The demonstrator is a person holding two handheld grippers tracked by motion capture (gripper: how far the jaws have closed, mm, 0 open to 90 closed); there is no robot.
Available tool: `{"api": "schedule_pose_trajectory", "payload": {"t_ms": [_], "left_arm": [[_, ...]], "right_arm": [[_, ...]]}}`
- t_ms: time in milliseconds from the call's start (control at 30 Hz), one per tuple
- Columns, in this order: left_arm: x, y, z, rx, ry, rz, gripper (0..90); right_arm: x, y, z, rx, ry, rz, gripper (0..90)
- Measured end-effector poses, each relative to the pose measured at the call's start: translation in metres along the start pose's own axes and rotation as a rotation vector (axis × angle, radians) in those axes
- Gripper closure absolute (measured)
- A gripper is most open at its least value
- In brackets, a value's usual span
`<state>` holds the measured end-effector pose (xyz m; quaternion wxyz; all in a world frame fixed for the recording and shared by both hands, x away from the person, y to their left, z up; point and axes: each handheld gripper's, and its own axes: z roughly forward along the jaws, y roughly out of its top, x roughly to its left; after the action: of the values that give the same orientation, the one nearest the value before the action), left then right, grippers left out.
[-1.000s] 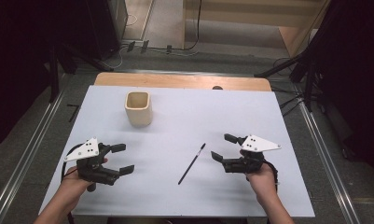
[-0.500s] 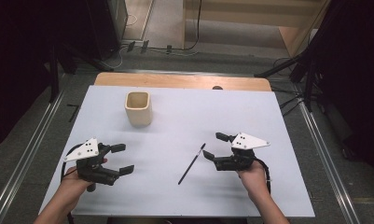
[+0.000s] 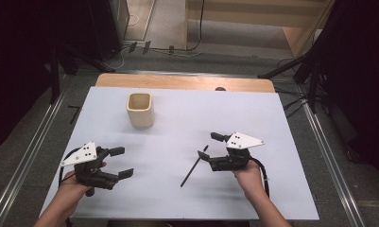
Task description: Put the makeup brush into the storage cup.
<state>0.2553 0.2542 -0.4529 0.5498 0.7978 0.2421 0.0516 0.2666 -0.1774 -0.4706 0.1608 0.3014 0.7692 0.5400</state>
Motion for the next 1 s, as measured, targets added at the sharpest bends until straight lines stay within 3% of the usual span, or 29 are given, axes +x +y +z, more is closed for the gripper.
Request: {"api": "schedule_pose_trajectory", "payload": {"t_ms": [300,433,533,667,700,733,767,833,933,1000], "left_arm": [[-0.002,-0.003,-0.005,-0.009,0.011,-0.007,13.9],[-0.002,-0.003,-0.006,-0.009,0.014,-0.009,13.9],[-0.002,-0.003,-0.006,-0.011,0.014,-0.010,13.9],[-0.002,-0.003,-0.006,-0.001,0.016,-0.008,13.9],[-0.002,-0.003,-0.006,-0.007,0.017,-0.011,13.9],[-0.002,-0.003,-0.006,-0.007,0.017,-0.011,13.9],[-0.002,-0.004,-0.006,-0.008,0.017,-0.011,13.9],[-0.002,-0.004,-0.006,0.000,0.019,-0.007,13.9],[-0.002,-0.004,-0.006,0.002,0.017,-0.005,13.9],[-0.002,-0.004,-0.005,0.009,0.016,-0.005,13.9]], "right_arm": [[0.003,0.005,0.012,0.007,0.021,-0.013,19.9],[0.005,0.007,0.020,-0.016,0.032,0.006,20.1],[0.006,0.010,0.024,-0.001,0.039,-0.011,19.5],[0.008,0.016,0.025,0.058,0.002,-0.032,16.0],[0.011,0.023,0.023,0.128,0.011,-0.067,13.2],[0.011,0.023,0.023,0.128,0.011,-0.067,13.2],[0.013,0.028,0.021,0.169,0.052,-0.078,13.0],[0.015,0.032,0.023,0.213,0.078,-0.073,13.1],[0.016,0.034,0.025,0.250,0.083,-0.073,13.7],[0.016,0.036,0.030,0.322,0.090,-0.106,13.7]]}}
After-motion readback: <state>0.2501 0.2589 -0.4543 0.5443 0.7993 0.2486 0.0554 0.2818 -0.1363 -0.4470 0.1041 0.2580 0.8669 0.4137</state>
